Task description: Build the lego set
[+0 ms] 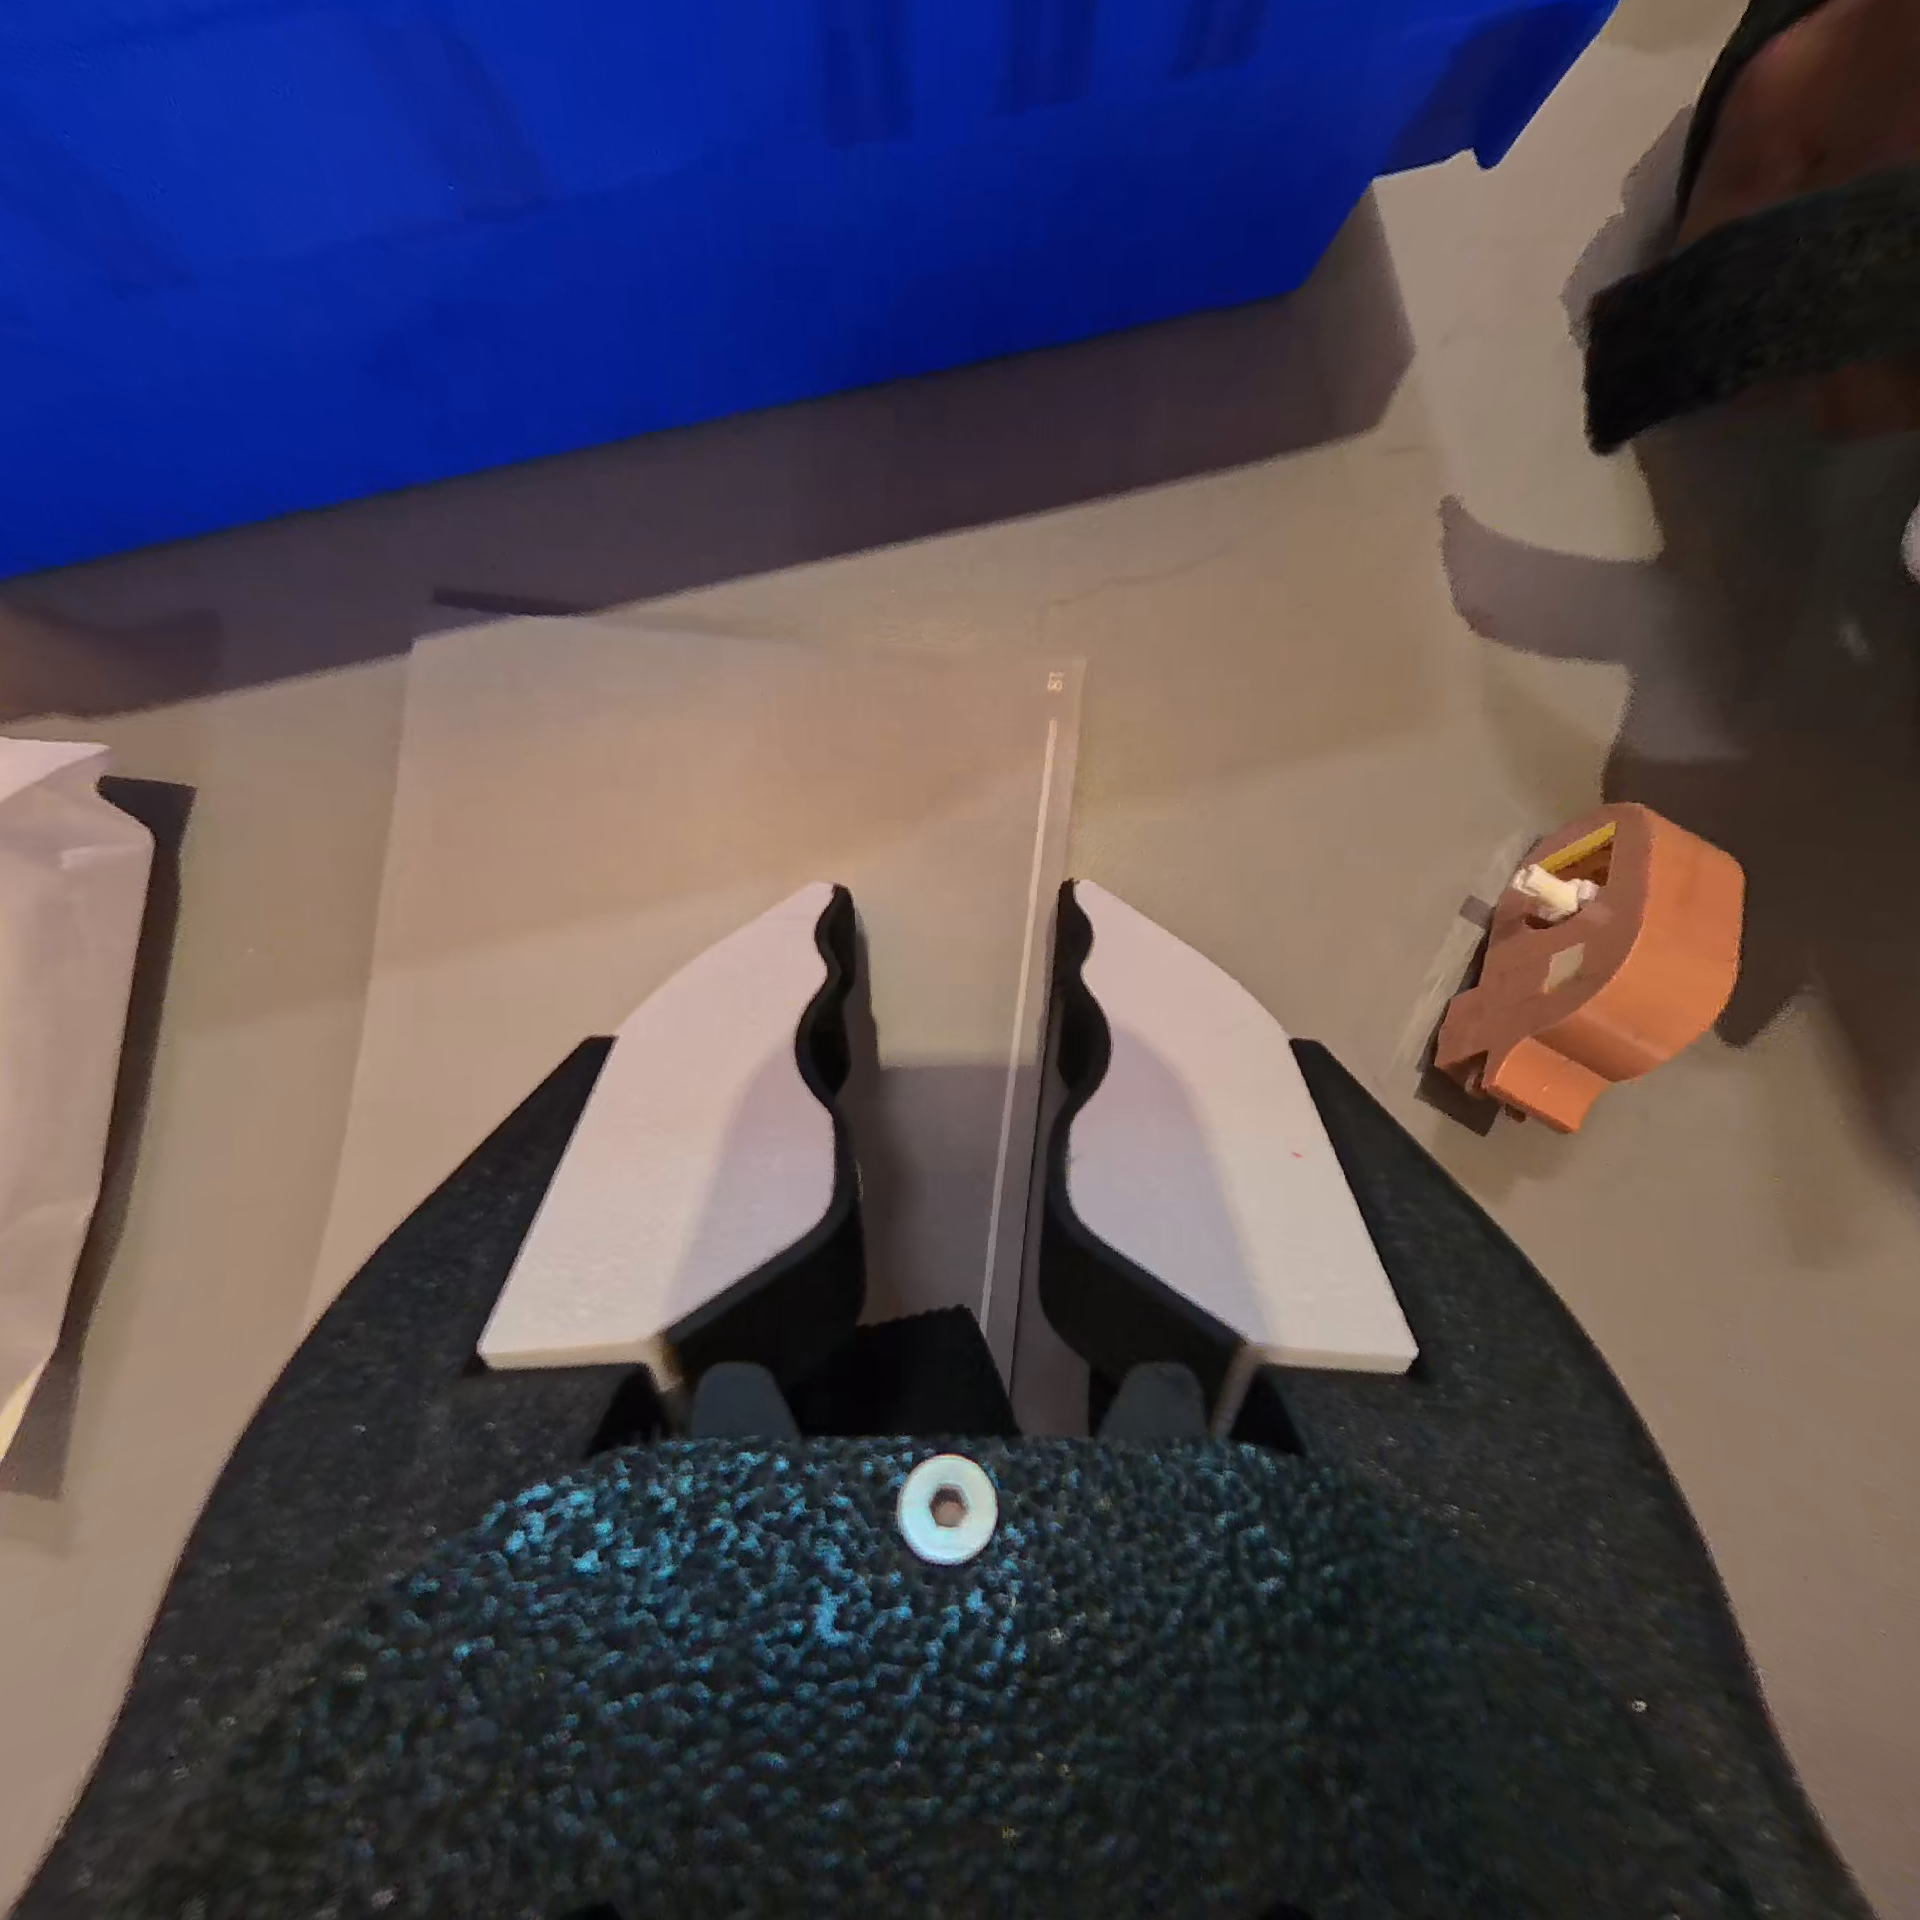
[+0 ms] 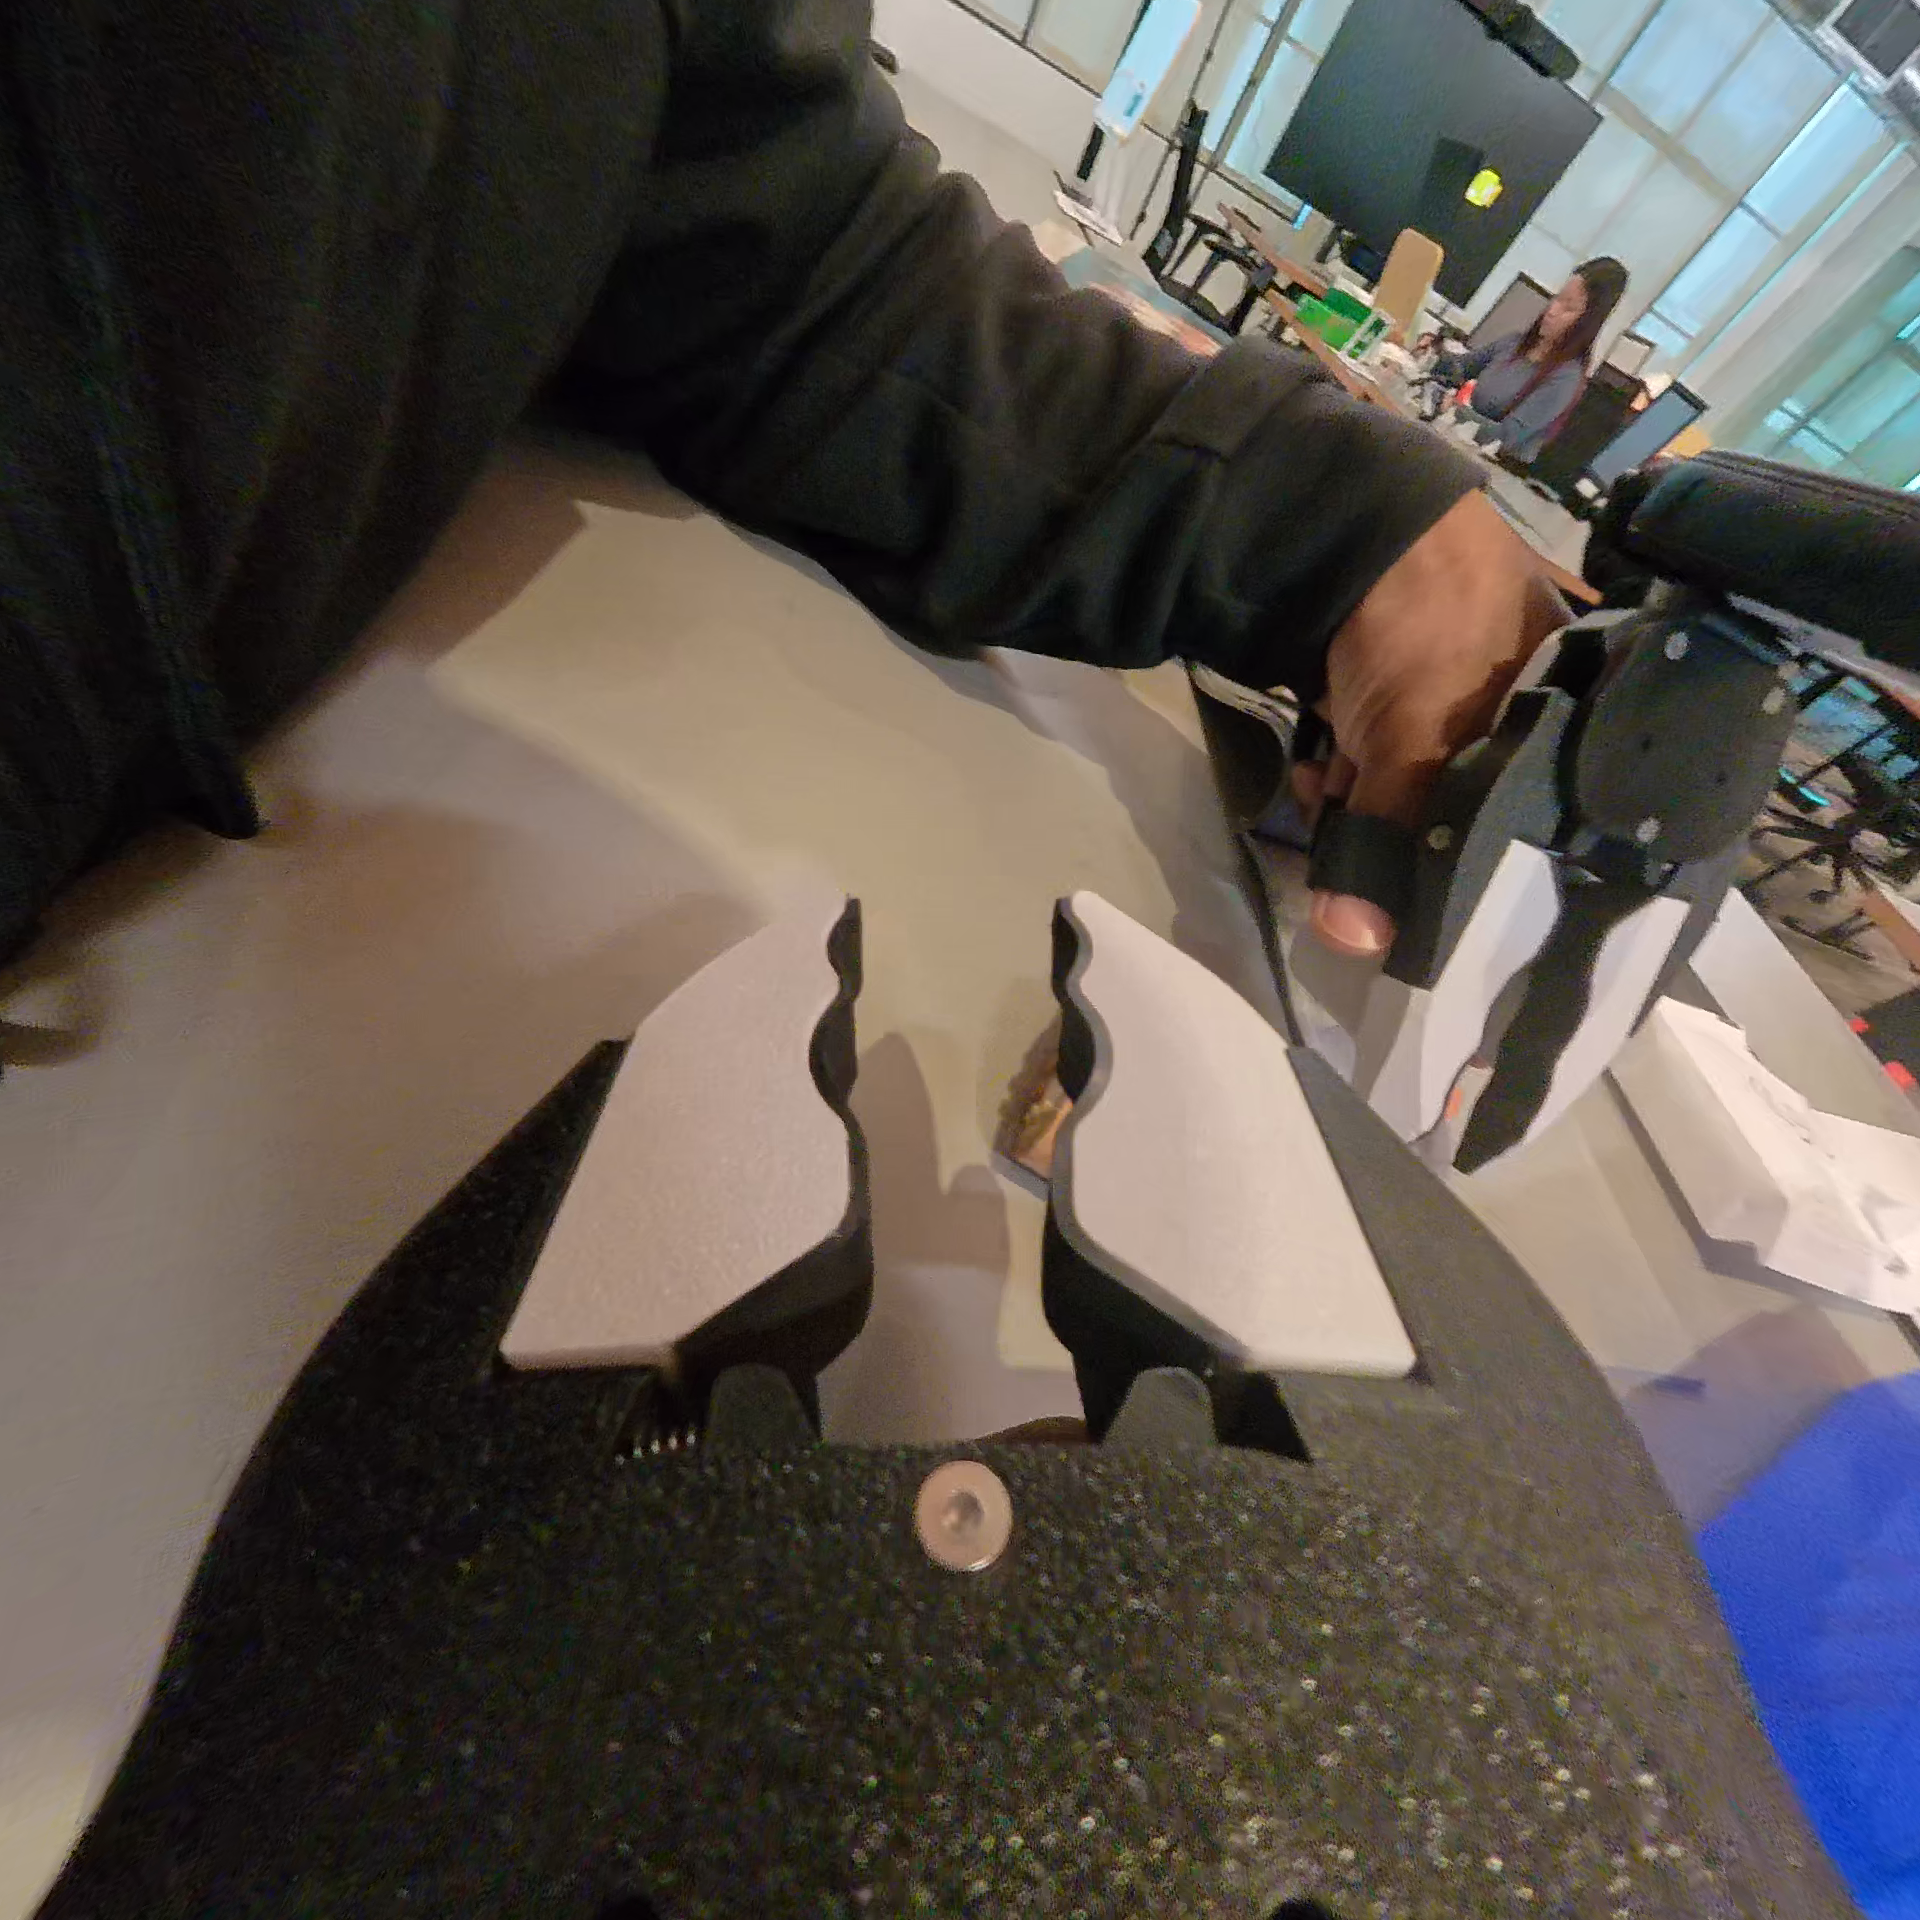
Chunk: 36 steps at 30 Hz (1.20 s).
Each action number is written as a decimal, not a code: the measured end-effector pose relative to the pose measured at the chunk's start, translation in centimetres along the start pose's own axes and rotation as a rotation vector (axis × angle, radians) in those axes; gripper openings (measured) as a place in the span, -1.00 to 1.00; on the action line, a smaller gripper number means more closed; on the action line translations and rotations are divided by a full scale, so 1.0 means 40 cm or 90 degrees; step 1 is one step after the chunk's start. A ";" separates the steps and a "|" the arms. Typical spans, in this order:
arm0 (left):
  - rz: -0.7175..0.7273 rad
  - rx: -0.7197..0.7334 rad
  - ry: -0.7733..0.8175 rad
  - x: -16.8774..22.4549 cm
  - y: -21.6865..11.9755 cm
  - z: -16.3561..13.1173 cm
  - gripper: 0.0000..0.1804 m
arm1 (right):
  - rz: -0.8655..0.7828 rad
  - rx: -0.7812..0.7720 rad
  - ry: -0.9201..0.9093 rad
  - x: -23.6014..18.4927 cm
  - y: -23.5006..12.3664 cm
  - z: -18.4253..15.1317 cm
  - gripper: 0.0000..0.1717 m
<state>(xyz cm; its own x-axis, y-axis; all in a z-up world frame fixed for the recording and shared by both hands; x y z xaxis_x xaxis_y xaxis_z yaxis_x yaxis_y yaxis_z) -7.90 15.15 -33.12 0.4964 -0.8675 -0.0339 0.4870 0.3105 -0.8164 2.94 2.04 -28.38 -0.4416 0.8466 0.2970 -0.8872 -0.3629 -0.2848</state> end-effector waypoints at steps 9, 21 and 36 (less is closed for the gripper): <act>-0.006 0.005 -0.006 -0.003 -0.007 -0.003 -0.60 | -0.016 -0.006 -0.002 0.011 0.003 -0.007 -0.60; -0.006 0.002 -0.003 -0.004 -0.006 -0.006 -0.60 | -0.020 -0.007 -0.003 0.015 0.006 -0.008 -0.60; 0.002 -0.001 -0.007 -0.008 -0.008 -0.006 -0.60 | -0.413 -0.156 0.282 0.260 -0.022 -0.083 -0.69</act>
<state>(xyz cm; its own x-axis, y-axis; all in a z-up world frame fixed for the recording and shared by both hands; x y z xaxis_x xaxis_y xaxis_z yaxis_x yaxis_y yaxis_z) -8.40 15.22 -33.00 0.5054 -0.8624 -0.0299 0.4841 0.3121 -0.8175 -0.42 12.48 -28.07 0.2882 0.9524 0.0991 -0.8710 0.3038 -0.3860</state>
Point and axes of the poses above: each gripper's, where its closed fingertips meet, y out along the fingers, z out of its top, x = y × z across the jaws, the point moved 2 cm from there along -y, back along the fingers, and after that the axes turned 6 degrees about y, right-handed, at the moved point
